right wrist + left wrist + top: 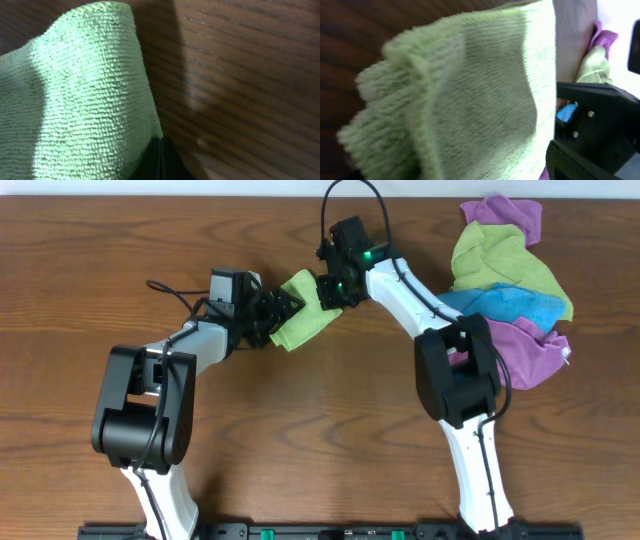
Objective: Fold the cloth
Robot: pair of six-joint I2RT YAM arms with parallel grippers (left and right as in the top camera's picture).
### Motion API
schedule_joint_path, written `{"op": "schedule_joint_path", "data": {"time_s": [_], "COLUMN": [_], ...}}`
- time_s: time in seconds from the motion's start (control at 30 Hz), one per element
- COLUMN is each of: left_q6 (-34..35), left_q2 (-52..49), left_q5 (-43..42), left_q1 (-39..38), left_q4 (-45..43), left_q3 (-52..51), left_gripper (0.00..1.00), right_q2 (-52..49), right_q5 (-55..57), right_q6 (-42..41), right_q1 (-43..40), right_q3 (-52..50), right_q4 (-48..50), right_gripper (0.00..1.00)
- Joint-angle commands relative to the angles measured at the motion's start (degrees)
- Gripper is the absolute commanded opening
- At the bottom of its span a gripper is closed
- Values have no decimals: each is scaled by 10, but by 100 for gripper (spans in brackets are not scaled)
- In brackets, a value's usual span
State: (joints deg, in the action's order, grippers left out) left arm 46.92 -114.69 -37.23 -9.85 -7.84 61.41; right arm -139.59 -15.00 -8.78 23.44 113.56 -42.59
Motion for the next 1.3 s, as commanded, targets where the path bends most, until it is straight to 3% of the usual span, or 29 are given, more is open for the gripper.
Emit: {"op": "schedule_joint_path", "data": {"time_s": [0.0,0.07,0.1,0.13,0.23,0.27,0.37,0.57,1.0,1.27], "left_q6": [2,2,2,2,3,3,11,64,54,54], "left_q2": [-23,-23,-23,-23,-23,-23,-23,-23,-23,-27], "left_q5": [18,19,19,19,24,27,27,-3,3,46], "left_q1": [9,10,10,9,9,9,9,37,234,308], "left_q4": [23,29,29,29,29,28,8,-119,-120,-143], "left_q3": [-9,-9,-9,-9,-9,-9,-8,9,143,146], "left_gripper": [82,79,72,60,12,6,5,6,6,6], "right_q2": [0,0,0,0,0,0,1,3,4,4], "right_q5": [-7,-6,-7,-7,-6,-6,-6,2,2,2], "right_q6": [-10,-10,-10,-10,-10,-10,-3,28,85,86], "right_q1": [-19,-29,-33,-36,-47,-48,-54,-62,-69,-65], "right_q3": [5,11,15,19,41,46,72,143,272,272], "right_q4": [-10,-20,-24,-29,-50,-55,-80,-152,-326,-340], "right_gripper": [1,1,1,1,1,1,1,1,1,1]}}
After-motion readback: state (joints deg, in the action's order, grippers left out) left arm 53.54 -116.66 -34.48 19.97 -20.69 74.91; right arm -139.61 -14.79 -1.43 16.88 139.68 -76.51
